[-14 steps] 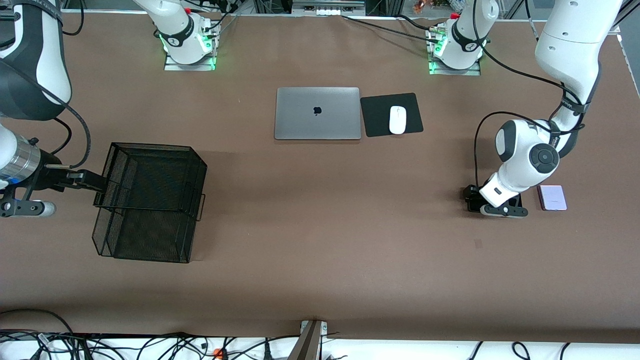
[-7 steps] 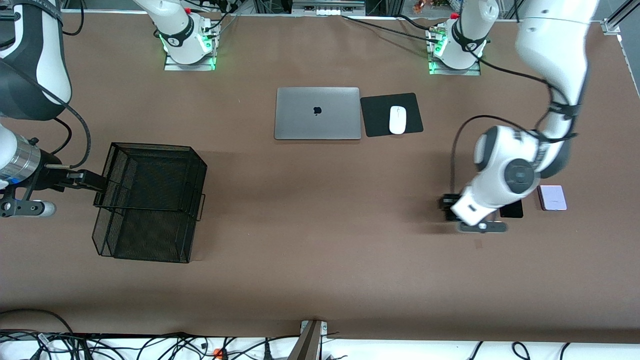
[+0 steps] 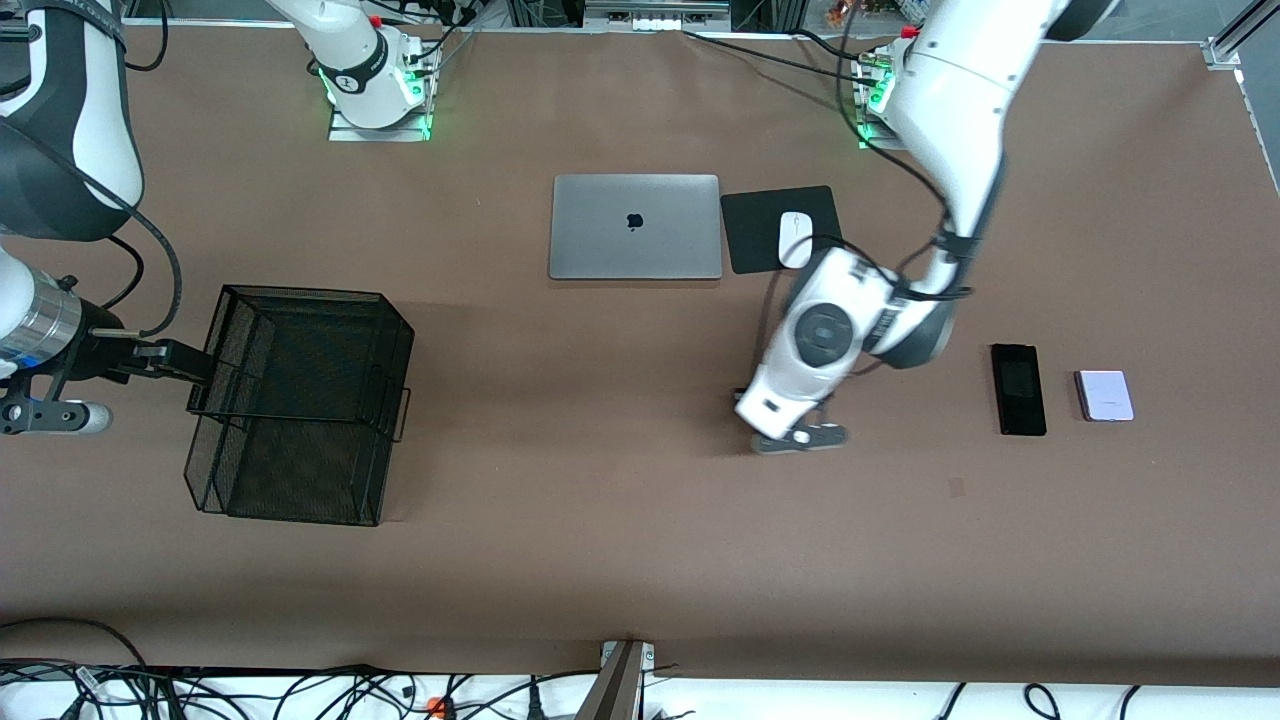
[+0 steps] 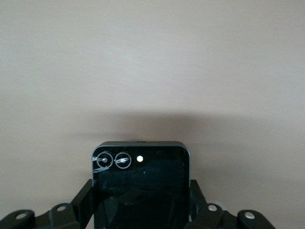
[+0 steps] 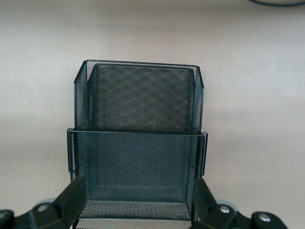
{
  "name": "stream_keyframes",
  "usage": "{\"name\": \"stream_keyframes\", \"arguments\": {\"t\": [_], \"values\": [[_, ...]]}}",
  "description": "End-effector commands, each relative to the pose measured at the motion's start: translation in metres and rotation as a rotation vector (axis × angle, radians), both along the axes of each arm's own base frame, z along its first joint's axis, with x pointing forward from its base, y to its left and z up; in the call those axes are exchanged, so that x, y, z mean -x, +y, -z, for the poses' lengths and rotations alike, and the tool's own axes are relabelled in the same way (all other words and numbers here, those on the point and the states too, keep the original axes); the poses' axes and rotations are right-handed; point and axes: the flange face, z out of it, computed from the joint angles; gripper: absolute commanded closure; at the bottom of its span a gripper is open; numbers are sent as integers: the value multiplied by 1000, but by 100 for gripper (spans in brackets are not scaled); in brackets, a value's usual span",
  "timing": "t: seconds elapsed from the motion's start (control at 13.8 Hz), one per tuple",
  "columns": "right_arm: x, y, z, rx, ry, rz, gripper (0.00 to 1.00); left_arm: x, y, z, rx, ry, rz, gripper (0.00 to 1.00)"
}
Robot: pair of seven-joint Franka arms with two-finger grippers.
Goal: Place phones with both arms
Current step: 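Carry the flip phone to the table middle and lower it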
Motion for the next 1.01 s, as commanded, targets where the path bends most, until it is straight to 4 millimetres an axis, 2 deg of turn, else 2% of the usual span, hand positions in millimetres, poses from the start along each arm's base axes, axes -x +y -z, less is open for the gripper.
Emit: {"name": "stream_keyframes", "arguments": {"t": [0.0,0.22,0.43,0.65,0.94], "values": [[-2,0,-2,-12,0,14,0,0,-47,-10,9,-40,35,100],[-1,-1,0,-11,8,16,0,20,-115,2,33,-72,113,100],[-1,-1,2,-11,12,16,0,44,-159,11,47,-85,143,100],[-1,-1,2,-11,11,15,0,47,-183,21,65,-105,122,100],[-1,-1,2,-11,14,16,0,37,-184,34,74,-133,89,100]]}}
